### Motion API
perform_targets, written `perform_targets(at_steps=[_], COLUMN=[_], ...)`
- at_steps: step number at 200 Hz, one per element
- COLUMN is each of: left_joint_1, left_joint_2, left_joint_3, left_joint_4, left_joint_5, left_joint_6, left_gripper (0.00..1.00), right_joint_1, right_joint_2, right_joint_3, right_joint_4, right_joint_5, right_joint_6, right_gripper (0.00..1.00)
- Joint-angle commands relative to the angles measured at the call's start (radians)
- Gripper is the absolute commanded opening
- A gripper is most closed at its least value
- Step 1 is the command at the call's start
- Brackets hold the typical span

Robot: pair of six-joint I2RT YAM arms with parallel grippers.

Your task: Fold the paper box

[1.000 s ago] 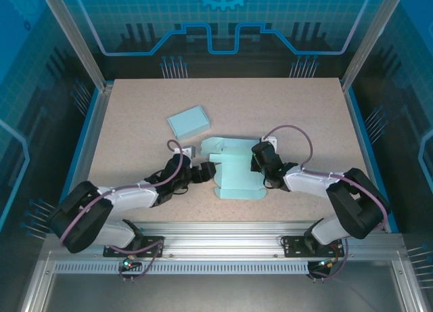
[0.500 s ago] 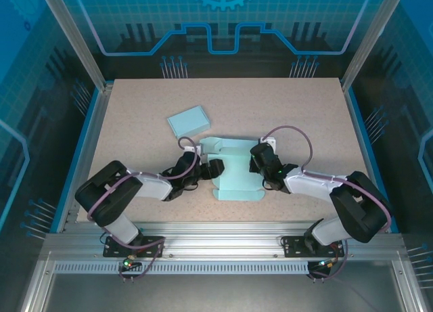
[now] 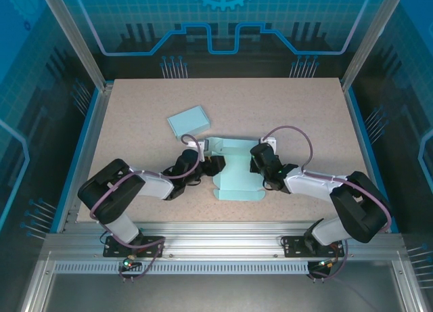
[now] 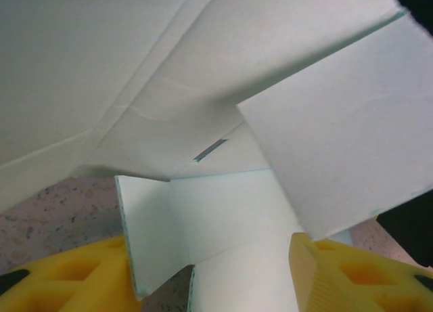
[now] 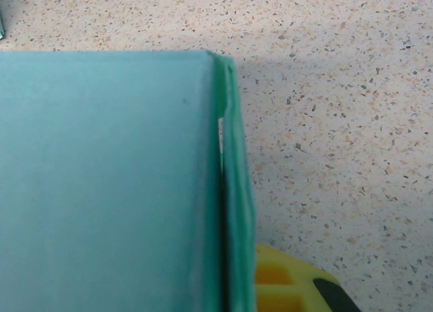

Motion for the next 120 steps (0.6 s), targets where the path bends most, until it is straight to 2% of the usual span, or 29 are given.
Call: perform_targets(at_steps=[1, 83, 120], left_joint_1=[-0.011, -0.024, -0.021], left_joint_2=[-0.003, 0.145, 0.107], left_joint_3=[0.036, 0.100, 0.062], left_joint_4=[0.069, 0.153, 0.175], left_joint_5=[0.055, 0.101, 0.131], left_joint_6=[0.043, 0.012, 0.015], left_gripper=[0.52, 0.51, 0.51], right_joint_1=[0.018, 0.042, 0.043], right_joint_2=[-0.003, 0.033, 0.035], right_joint_3=[0.005, 0.017, 0.023], right_joint_4=[-0.006, 0.007, -0.010], right_joint_5=[0.011, 0.000, 0.021], right_joint_6=[0.020, 0.043, 0.045], right_gripper=[0.00, 0.00, 0.00])
